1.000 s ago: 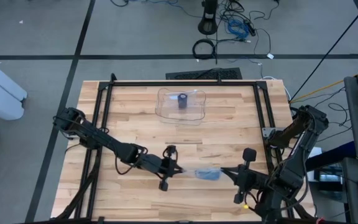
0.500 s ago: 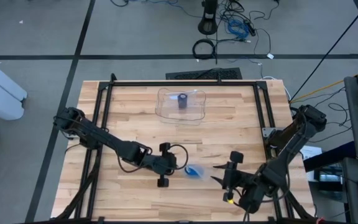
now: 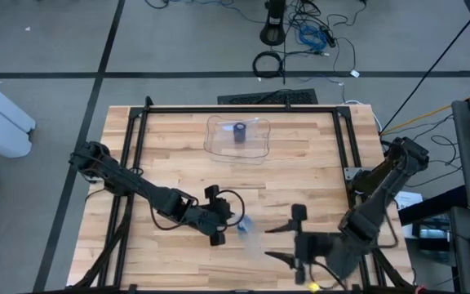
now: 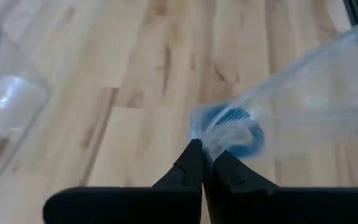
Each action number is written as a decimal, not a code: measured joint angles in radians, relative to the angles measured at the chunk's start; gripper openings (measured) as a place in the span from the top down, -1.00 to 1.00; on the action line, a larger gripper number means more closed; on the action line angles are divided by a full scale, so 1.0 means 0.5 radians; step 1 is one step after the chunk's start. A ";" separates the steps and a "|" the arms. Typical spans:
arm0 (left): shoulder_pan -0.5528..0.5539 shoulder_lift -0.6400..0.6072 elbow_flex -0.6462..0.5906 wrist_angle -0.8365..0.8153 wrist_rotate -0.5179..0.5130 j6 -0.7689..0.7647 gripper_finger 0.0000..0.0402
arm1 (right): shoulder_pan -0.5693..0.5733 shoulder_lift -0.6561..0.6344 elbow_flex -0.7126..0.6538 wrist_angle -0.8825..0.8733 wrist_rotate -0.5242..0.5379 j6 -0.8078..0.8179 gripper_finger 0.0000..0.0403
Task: Roll bandage
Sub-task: Close the transparent zip bag
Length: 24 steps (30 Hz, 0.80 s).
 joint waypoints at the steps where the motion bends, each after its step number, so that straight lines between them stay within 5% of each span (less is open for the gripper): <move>1: -0.003 0.000 0.015 -0.015 -0.032 -0.019 1.00 | -0.038 0.001 -0.001 -0.002 -0.047 0.024 -0.12; 9: -0.019 0.000 0.038 -0.106 -0.176 -0.114 1.00 | -0.268 0.185 -0.001 -0.002 -0.334 0.102 -0.12; 24: 0.072 0.000 0.038 -0.247 -0.326 -0.313 1.00 | -0.583 0.417 -0.002 0.000 -0.504 -0.022 -0.12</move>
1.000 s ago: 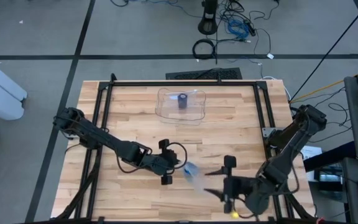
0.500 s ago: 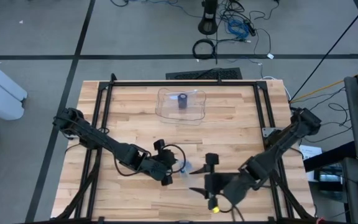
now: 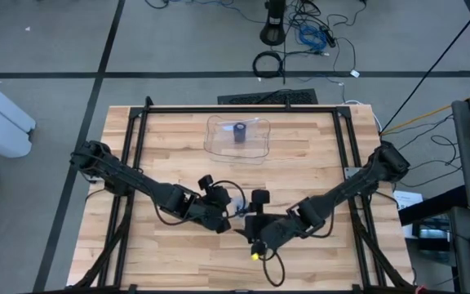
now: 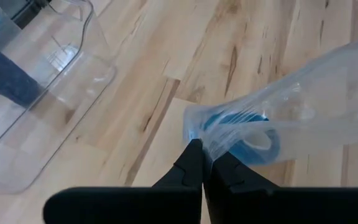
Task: Roll bandage
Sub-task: Close the transparent zip bag
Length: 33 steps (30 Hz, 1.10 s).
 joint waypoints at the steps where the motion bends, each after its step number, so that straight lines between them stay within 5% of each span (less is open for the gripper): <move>1: -0.001 0.000 0.000 0.003 0.000 0.006 1.00 | -0.012 0.010 0.000 -0.033 0.001 0.000 -0.12; 10: -0.006 0.000 0.000 0.006 0.098 0.009 0.95 | -0.093 0.013 0.000 -0.393 0.107 0.196 -0.07; 17: -0.009 0.000 -0.001 0.003 0.238 0.012 0.95 | -0.133 0.011 0.000 -0.757 0.111 0.451 0.44; 25: -0.012 0.007 -0.001 -0.062 0.594 0.071 0.98 | -0.114 -0.124 0.000 -0.741 0.164 0.275 0.93; 33: -0.034 0.008 -0.002 -0.006 0.525 0.119 0.98 | -0.111 -0.137 0.000 -0.754 -0.053 0.281 1.00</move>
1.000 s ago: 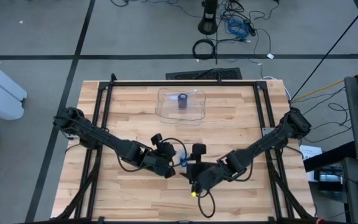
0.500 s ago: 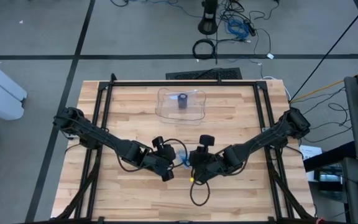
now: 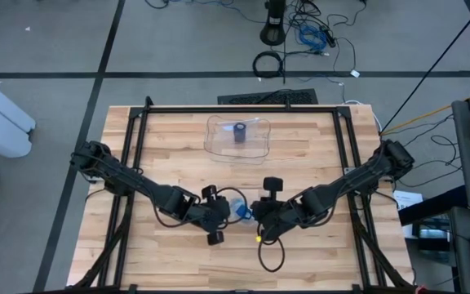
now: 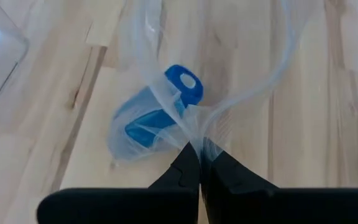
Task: Roll bandage
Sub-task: Close the transparent zip bag
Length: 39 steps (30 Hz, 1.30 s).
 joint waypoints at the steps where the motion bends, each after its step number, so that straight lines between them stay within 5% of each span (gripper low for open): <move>1: 0.000 -0.001 0.000 0.013 -0.001 0.000 0.98 | 0.005 0.004 0.000 -0.019 -0.010 0.014 1.00; 10: -0.025 -0.014 0.012 0.030 0.054 0.242 0.98 | 0.026 -0.013 -0.001 -0.129 -0.013 0.075 1.00; 15: -0.078 -0.018 0.037 0.047 -0.221 0.429 0.96 | 0.026 -0.013 -0.001 -0.141 -0.012 0.086 1.00; 19: -0.102 -0.018 0.037 0.044 -0.423 0.504 0.81 | 0.039 -0.013 -0.001 -0.142 -0.012 0.088 1.00; 30: -0.102 -0.015 0.039 0.013 -0.387 0.479 0.33 | 0.106 -0.012 -0.001 -0.141 -0.015 0.127 1.00; 34: -0.096 -0.014 0.039 0.012 -0.413 0.455 0.42 | 0.103 -0.012 -0.001 -0.142 -0.047 0.130 1.00; 39: -0.097 -0.014 0.040 0.013 -0.372 0.467 0.82 | 0.109 -0.011 -0.001 -0.105 0.093 0.046 1.00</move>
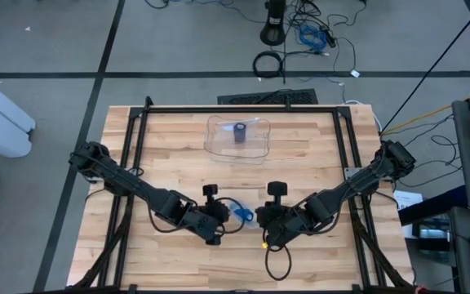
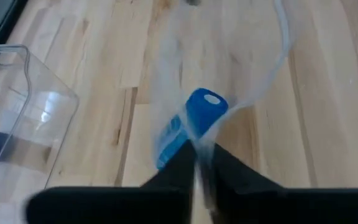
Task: Roll bandage
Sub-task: Close the transparent zip bag
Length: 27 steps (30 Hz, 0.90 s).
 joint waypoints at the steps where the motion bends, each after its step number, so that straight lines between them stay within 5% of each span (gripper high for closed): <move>1: 0.000 0.000 0.000 0.000 0.006 0.000 0.91 | 0.010 0.000 0.000 0.040 0.077 -0.023 0.99; 5: 0.000 0.001 0.000 0.001 0.033 -0.016 0.96 | 0.076 0.000 0.000 0.372 0.229 -0.450 0.87; 10: 0.000 0.002 0.000 0.014 0.069 -0.125 0.98 | 0.168 0.016 0.001 0.839 0.051 -0.931 0.57; 20: 0.016 0.002 0.000 0.067 0.108 -0.281 0.99 | 0.133 0.238 0.001 0.894 0.186 -1.088 -0.26; 27: 0.028 0.002 0.001 0.102 0.135 -0.280 1.00 | 0.026 0.304 0.001 0.932 0.276 -1.076 -0.32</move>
